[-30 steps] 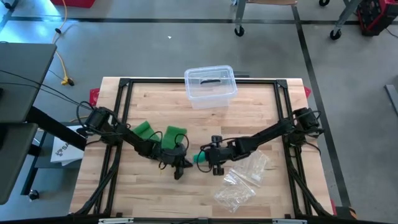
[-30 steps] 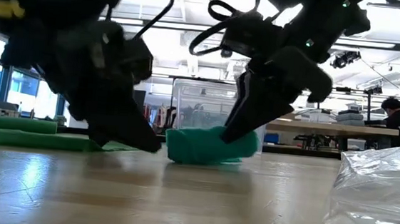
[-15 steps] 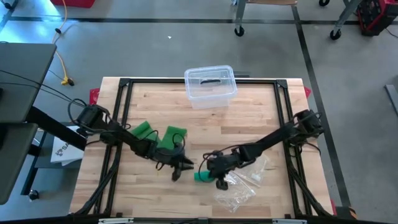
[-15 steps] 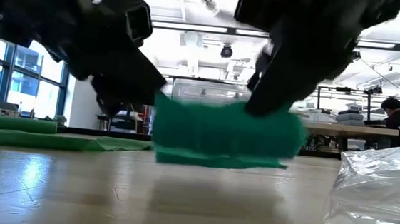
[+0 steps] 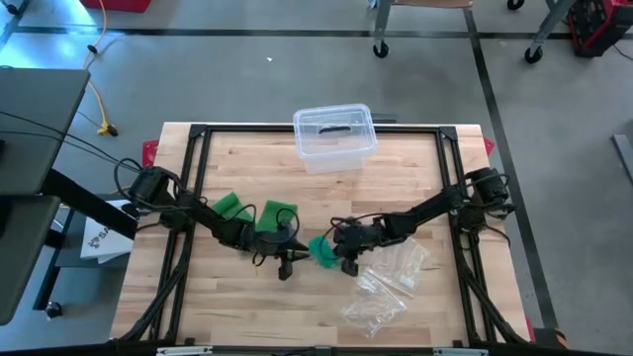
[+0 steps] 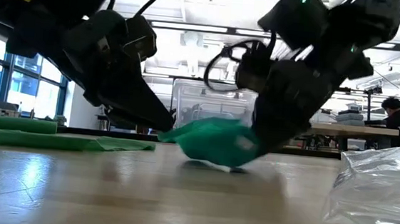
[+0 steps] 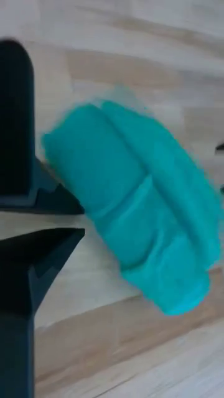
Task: Roll bandage
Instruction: Roll the blue bandage, then open the transparent zip bag
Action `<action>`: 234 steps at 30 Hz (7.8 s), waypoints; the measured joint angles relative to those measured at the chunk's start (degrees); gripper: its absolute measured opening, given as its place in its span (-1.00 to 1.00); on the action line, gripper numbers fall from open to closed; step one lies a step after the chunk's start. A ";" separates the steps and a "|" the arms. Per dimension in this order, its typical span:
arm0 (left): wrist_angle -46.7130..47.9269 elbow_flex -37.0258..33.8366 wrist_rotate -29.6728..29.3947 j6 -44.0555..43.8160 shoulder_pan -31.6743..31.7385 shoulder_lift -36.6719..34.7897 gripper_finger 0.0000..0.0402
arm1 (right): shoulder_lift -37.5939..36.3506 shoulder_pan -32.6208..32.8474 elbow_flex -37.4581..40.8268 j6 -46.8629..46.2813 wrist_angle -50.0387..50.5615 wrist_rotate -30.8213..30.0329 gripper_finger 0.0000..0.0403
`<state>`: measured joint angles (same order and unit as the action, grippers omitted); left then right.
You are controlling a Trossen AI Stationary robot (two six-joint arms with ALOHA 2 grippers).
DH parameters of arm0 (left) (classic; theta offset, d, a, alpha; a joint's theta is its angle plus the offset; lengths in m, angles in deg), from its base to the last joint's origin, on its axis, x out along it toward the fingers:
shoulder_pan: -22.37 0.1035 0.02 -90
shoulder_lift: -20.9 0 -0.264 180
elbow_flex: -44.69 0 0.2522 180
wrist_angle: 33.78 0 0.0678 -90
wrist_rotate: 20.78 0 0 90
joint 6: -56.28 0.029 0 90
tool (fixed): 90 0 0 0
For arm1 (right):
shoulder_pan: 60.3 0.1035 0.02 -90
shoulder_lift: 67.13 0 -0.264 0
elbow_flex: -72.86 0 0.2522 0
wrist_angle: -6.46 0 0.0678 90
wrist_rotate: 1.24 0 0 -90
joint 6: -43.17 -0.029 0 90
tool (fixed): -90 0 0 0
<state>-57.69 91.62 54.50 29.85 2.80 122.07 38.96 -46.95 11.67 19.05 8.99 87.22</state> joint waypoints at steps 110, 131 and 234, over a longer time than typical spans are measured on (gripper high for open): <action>-8.63 24.17 -5.22 52.30 -15.02 5.38 -0.50 | -10.56 24.49 -29.28 -2.49 33.20 -14.20 -1.00; -5.84 22.67 -6.10 18.37 -9.68 5.34 -0.96 | -6.86 30.61 -29.28 -5.34 41.41 -43.14 -0.28; -1.42 22.63 -13.64 36.12 -14.88 0.98 -0.96 | -3.70 31.70 -29.30 -10.42 33.81 -47.71 -1.00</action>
<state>-59.11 114.25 40.86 65.97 -12.08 123.05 35.26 -15.25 -17.63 8.63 42.80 39.52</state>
